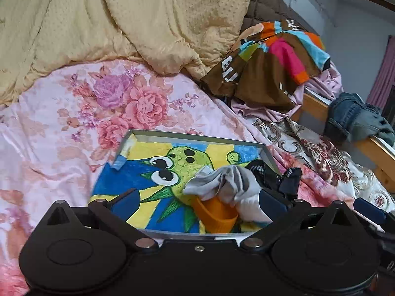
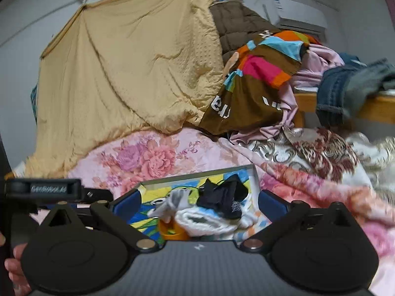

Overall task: Organize soft objects
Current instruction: 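Open both tools, lift them off the tray and move back toward the pile, then reach the left tool to the cartoon-printed packet while the right tool reaches the grey face mask, then close the left tool on the cartoon packet while the right tool grips and lifts the grey mask, then carry the cartoon packet with the left tool while the right tool carries the mask to the tray, then lower the cartoon packet into the tray with the left tool while the right tool lowers the mask, then open both tools and lift them off the tray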

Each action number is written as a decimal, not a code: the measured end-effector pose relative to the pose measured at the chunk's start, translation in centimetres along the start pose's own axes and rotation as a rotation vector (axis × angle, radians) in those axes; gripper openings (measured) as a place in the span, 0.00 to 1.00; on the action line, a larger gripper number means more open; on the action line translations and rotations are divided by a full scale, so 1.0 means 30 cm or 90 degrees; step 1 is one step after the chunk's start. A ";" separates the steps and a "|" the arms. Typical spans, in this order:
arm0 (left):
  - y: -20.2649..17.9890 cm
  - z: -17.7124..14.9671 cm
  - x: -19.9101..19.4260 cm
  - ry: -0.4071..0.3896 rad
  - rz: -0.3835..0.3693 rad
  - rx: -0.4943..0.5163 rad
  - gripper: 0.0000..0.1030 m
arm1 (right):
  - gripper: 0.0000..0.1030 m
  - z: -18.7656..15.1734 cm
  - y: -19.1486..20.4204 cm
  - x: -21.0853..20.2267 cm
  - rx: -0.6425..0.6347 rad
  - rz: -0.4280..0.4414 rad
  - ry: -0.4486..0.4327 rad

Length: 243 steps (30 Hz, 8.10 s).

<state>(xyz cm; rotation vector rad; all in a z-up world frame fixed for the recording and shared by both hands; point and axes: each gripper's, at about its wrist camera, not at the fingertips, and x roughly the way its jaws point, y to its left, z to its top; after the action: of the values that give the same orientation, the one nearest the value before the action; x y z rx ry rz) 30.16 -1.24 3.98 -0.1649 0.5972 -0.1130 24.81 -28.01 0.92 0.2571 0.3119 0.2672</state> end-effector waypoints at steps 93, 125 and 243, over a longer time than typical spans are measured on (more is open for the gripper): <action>0.144 -0.351 0.044 0.265 -0.134 0.386 0.67 | 0.77 -0.500 0.340 -0.092 -0.147 0.175 0.273; 0.209 -0.337 -0.078 0.193 -0.099 0.213 0.65 | 0.13 -0.451 0.240 -0.112 -0.058 0.117 0.196; 0.105 -0.120 -0.201 -0.029 0.014 -0.032 0.99 | 1.00 -0.013 0.058 -0.178 -0.017 0.025 0.003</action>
<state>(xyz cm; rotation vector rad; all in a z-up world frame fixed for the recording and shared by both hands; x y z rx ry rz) 23.36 2.35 3.78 -0.2099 0.5565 -0.0726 19.39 -27.88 2.49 0.2373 0.3079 0.3107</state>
